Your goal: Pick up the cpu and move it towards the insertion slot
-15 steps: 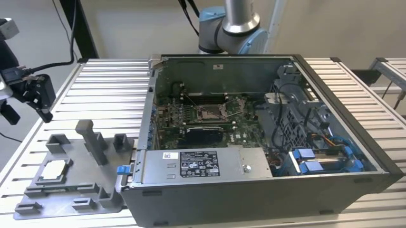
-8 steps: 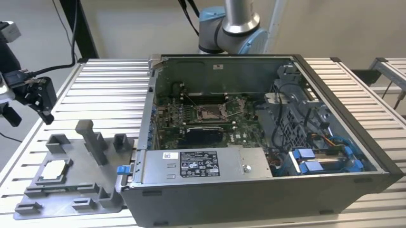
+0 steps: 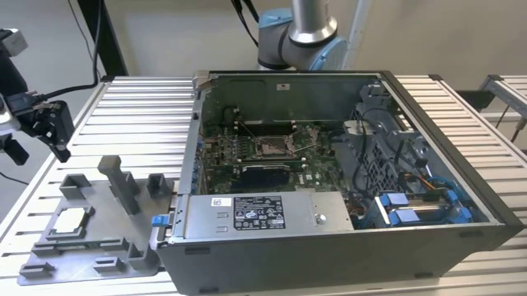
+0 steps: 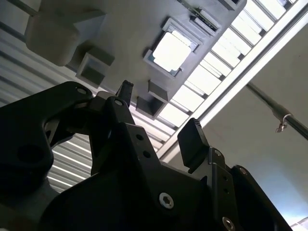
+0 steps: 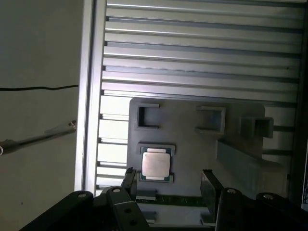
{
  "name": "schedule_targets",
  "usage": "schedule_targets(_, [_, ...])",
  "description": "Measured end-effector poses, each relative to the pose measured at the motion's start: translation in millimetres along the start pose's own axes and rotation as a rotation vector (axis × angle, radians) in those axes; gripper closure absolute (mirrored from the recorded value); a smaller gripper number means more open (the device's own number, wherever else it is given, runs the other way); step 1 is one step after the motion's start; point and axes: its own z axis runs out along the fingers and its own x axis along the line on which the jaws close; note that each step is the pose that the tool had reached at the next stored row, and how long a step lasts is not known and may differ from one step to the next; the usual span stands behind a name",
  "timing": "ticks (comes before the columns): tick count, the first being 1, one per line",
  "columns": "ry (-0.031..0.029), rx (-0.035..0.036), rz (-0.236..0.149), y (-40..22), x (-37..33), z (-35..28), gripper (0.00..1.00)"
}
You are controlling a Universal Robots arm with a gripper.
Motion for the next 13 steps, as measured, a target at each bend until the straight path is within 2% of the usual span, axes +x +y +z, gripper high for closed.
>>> schedule_targets(6, [0.0004,0.0003,0.0,-0.2,0.2,5.5,0.0])
schedule_targets(13, [0.0002,0.0001,0.0,-0.4,5.9,17.8,0.0])
